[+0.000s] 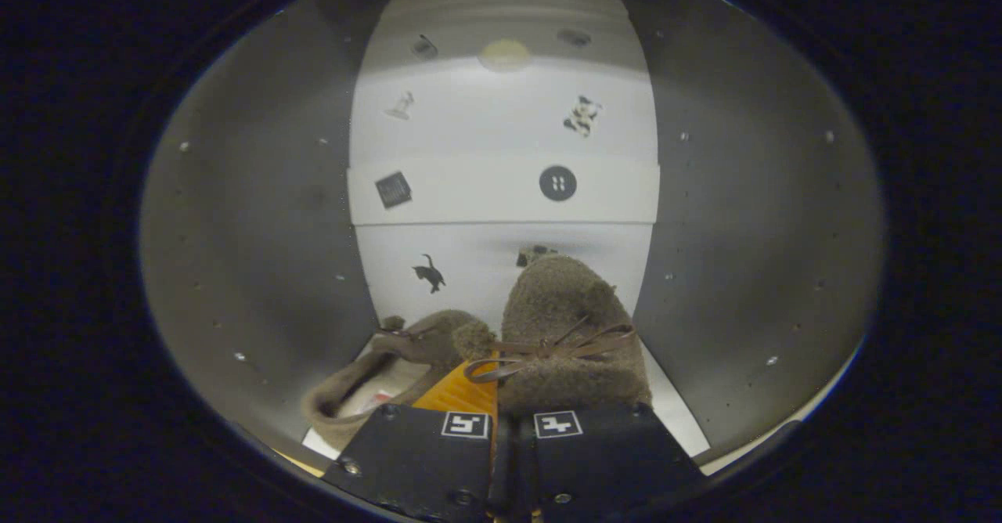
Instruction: Open the shoe cabinet door, grab the shoes and put them into the shoe cabinet, then close the shoe cabinet door.
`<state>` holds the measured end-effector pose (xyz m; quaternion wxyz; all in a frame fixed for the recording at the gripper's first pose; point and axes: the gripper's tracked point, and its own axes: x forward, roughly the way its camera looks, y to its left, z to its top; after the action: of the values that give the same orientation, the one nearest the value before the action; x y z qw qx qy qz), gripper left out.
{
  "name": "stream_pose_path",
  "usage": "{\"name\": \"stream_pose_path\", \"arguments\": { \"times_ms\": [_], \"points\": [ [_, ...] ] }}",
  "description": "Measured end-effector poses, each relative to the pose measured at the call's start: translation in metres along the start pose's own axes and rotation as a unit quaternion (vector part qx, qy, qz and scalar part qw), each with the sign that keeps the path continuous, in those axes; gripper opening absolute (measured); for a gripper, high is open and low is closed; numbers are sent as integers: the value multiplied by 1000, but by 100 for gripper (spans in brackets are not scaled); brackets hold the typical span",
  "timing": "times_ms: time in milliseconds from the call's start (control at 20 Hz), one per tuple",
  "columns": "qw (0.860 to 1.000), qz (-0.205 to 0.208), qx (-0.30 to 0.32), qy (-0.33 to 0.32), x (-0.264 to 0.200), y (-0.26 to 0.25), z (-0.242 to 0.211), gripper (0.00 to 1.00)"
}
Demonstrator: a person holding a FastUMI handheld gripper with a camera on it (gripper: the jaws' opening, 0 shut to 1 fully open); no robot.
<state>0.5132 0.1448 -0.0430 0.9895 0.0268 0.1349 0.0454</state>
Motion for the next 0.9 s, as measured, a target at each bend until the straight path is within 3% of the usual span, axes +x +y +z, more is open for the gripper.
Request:
{"name": "stream_pose_path", "arguments": {
  "times_ms": [300, 500, 600, 750, 900],
  "points": [
    [998, -9, -1, 68, 33, -4, -23, 8],
    [996, -11, -9, 90, 40, -6, -34, 22],
    [997, -6, -7, 75, 34, -3, -27, 36],
    [998, 4, -7, 57, 13, 6, -26, 66],
    [999, -1, -18, 27, -14, 5, -25, 68]
  ]
}}
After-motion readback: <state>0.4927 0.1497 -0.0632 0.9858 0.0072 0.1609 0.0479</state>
